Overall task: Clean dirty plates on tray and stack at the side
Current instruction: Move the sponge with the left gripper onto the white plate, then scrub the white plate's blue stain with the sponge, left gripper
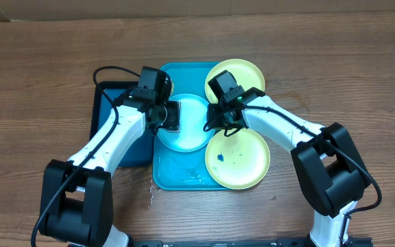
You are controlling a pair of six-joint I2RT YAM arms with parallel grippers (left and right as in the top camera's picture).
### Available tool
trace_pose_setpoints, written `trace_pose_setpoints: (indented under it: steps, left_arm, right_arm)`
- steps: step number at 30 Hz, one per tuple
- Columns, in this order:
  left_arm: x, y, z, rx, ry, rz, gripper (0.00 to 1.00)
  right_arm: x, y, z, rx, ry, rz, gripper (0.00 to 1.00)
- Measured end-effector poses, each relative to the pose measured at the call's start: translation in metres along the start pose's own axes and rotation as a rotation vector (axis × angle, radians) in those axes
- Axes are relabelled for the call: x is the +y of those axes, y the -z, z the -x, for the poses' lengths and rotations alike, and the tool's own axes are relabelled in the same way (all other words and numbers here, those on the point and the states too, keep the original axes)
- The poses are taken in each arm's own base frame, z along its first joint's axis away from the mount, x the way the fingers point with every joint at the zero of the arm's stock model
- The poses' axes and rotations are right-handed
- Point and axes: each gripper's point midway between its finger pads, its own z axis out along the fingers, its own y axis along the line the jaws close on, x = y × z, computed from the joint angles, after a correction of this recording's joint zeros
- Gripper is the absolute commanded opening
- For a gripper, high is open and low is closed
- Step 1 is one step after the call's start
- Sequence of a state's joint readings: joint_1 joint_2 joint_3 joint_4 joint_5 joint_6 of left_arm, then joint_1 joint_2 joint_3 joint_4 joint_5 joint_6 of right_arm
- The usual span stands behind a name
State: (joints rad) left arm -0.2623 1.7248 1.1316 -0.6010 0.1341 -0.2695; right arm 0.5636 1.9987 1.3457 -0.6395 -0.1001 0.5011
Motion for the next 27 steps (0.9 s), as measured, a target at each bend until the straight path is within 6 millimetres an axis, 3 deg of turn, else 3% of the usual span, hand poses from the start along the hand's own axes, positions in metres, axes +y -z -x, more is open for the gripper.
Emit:
trace_pose_setpoints:
  steps: [7, 27]
  left_arm:
    - [0.002, -0.002, -0.005, 0.023, 0.048, 0.007, 0.04]
    - [0.005, -0.043, -0.026, 0.147, 0.093, -0.004, 0.04]
  right_arm:
    - [0.0, 0.0, 0.0, 0.0, 0.0, 0.0, 0.04]
    - [-0.001, 0.0, 0.001, -0.002, -0.001, -0.005, 0.04]
